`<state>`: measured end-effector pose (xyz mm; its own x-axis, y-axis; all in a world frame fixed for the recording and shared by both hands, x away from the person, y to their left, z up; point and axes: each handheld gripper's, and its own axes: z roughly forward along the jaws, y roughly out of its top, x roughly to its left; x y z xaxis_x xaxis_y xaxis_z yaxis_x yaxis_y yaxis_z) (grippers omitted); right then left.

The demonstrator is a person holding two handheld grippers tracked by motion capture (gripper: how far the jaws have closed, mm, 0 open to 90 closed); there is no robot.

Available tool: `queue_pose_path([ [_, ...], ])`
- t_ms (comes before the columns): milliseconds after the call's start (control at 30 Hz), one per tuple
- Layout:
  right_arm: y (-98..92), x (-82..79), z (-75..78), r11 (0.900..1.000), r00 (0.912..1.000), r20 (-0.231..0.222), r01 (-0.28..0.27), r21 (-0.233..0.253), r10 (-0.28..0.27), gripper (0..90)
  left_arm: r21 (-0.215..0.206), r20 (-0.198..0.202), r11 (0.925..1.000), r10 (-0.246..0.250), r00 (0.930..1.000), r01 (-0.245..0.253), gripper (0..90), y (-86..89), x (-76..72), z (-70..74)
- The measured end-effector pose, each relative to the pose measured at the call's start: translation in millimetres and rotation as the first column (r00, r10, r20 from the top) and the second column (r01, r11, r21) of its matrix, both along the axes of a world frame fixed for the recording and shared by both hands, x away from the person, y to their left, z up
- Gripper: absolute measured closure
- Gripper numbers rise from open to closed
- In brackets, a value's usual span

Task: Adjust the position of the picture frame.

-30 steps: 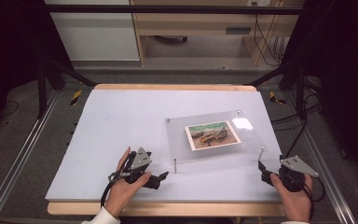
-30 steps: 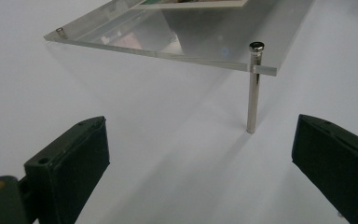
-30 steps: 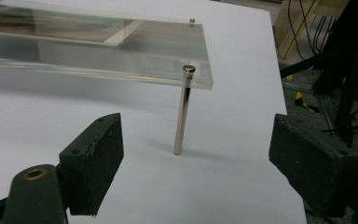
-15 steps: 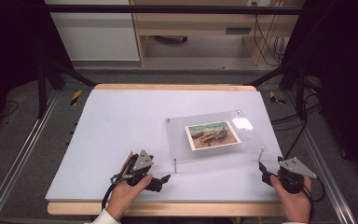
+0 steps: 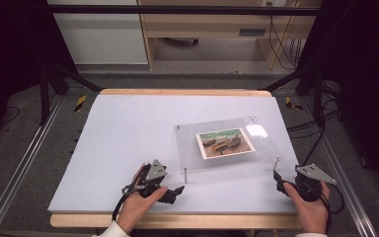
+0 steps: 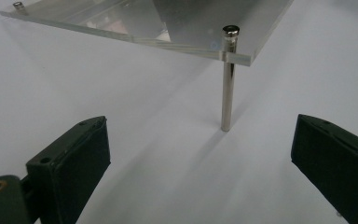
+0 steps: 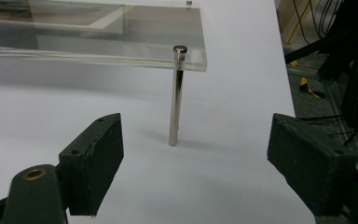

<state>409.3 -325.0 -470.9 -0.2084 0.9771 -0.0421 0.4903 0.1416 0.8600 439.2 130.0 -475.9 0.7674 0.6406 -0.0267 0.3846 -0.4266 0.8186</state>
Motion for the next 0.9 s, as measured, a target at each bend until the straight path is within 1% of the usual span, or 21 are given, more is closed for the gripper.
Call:
queue_pose_path([
  [33, -0.8, 5.2, -1.7, 1.0, 1.0, 0.0, -0.003, 0.007, 0.003, 24.6, -0.007, -0.003, 1.0, -0.001, 1.0, 0.001, 3.9, -1.7, 0.8, -1.1],
  [133, -1.1, 16.4, -3.8, 1.0, 0.9999, -0.004, -0.015, 0.022, 0.015, 31.7, -0.015, -0.005, 0.9999, 0.003, 1.0, -0.003, 5.1, -3.1, 1.7, -2.3],
  [167, -1.1, 20.0, -4.7, 0.999, 0.9998, -0.006, -0.02, 0.026, 0.02, 34.3, -0.031, -0.017, 0.9995, 0.008, 0.9998, -0.009, 5.3, -4.4, 2.1, -3.6],
  [200, -0.6, 23.1, -5.4, 0.999, 0.9997, -0.01, -0.023, 0.034, 0.023, 36.4, -0.037, -0.021, 0.9992, 0.012, 0.9997, -0.012, 5.4, -4.8, 2.1, -3.8],
  [233, -0.6, 23.1, -5.4, 0.999, 0.9997, -0.01, -0.023, 0.034, 0.023, 36.4, -0.037, -0.021, 0.9992, 0.012, 0.9997, -0.012, 6.5, -4.8, 2.1, -3.8],
  [267, 3.3, 28.2, -5.3, 0.998, 0.9987, -0.004, -0.05, 0.046, 0.051, 41.1, -0.049, -0.02, 0.9986, 0.017, 0.9997, -0.018, 8.4, -5.9, 0.8, -3.9],
  [300, 3.3, 28.2, -5.3, 0.998, 0.9987, -0.004, -0.05, 0.046, 0.051, 41.1, -0.049, -0.02, 0.9986, 0.017, 0.9997, -0.018, 9.7, -5.9, 0.8, -3.9],
  [333, 7.5, 30.6, -4.4, 0.997, 0.9974, -0.005, -0.071, 0.041, 0.071, 45.3, -0.049, -0.018, 0.9986, 0.021, 0.9996, -0.022, 10.9, -6.5, 0.1, -3.7],
  [367, 8.9, 32.0, -4.4, 0.997, 0.9973, -0.005, -0.073, 0.039, 0.074, 47.9, -0.054, -0.021, 0.9982, 0.024, 0.9995, -0.025, 13.4, -7.4, -0.9, -3.0],
  [400, 8.9, 32.0, -4.4, 0.997, 0.9973, -0.005, -0.073, 0.039, 0.074, 47.9, -0.054, -0.021, 0.9982, 0.024, 0.9995, -0.025, 16.2, -7.4, -0.9, -3.0],
  [433, 10.3, 34.0, -3.2, 0.994, 0.9967, 0.006, -0.082, 0.073, 0.081, 51.6, -0.063, -0.023, 0.9975, 0.031, 0.9993, -0.032, 17.5, -7.9, -1.5, -2.5],
  [467, 10.4, 34.7, -2.6, 0.993, 0.9965, 0.007, -0.084, 0.086, 0.084, 51.9, -0.073, -0.025, 0.9969, 0.028, 0.9993, -0.03, 18.7, -8.0, -2.0, -1.5],
  [500, 10.0, 35.8, -2.8, 0.993, 0.9965, 0.006, -0.083, 0.08, 0.083, 53.8, -0.083, -0.025, 0.9961, 0.03, 0.9993, -0.032, 21.3, -8.1, -2.3, -0.9],
  [533, 9.3, 36.8, -3.6, 0.993, 0.9964, 0.005, -0.085, 0.088, 0.085, 55.8, -0.091, -0.022, 0.9953, 0.032, 0.9993, -0.034, 23.8, -8.3, -2.5, -0.3],
  [567, 9.3, 36.8, -3.6, 0.993, 0.9964, 0.005, -0.085, 0.088, 0.085, 55.8, -0.091, -0.022, 0.9953, 0.032, 0.9993, -0.034, 25.3, -8.3, -2.5, -0.3],
  [600, 7.3, 38.7, -5.3, 0.991, 0.9966, 0.003, -0.082, 0.109, 0.082, 59.2, -0.1, -0.018, 0.9942, 0.038, 0.9991, -0.04, 27.3, -8.4, -2.9, 0.9],
  [667, 6.7, 40.4, -6.4, 0.989, 0.9961, -0.001, -0.087, 0.122, 0.088, 62.1, -0.104, -0.017, 0.9938, 0.039, 0.9991, -0.04, 31.7, -8.5, -3.0, 1.2],
  [767, 7.4, 44.9, -8.3, 0.986, 0.9942, -0.005, -0.106, 0.132, 0.108, 67.1, -0.126, -0.011, 0.9911, 0.043, 0.999, -0.044, 39.2, -7.4, -4.2, 2.0],
  [800, 8.1, 46.3, -8.3, 0.984, 0.9929, -0.01, -0.116, 0.138, 0.118, 67.3, -0.126, -0.011, 0.9911, 0.043, 0.999, -0.044, 41.0, -7.4, -4.2, 2.0],
  [867, 8.9, 48.3, -8.0, 0.986, 0.9928, -0.014, -0.116, 0.123, 0.119, 69.1, -0.134, -0.003, 0.9894, 0.057, 0.9984, -0.057, 43.6, -5.9, -5.0, 3.7],
  [900, 8.5, 48.6, -7.2, 0.985, 0.9924, -0.01, -0.121, 0.127, 0.123, 70.1, -0.133, -0.001, 0.9893, 0.06, 0.9982, -0.06, 45.3, -5.8, -5.0, 3.8],
])
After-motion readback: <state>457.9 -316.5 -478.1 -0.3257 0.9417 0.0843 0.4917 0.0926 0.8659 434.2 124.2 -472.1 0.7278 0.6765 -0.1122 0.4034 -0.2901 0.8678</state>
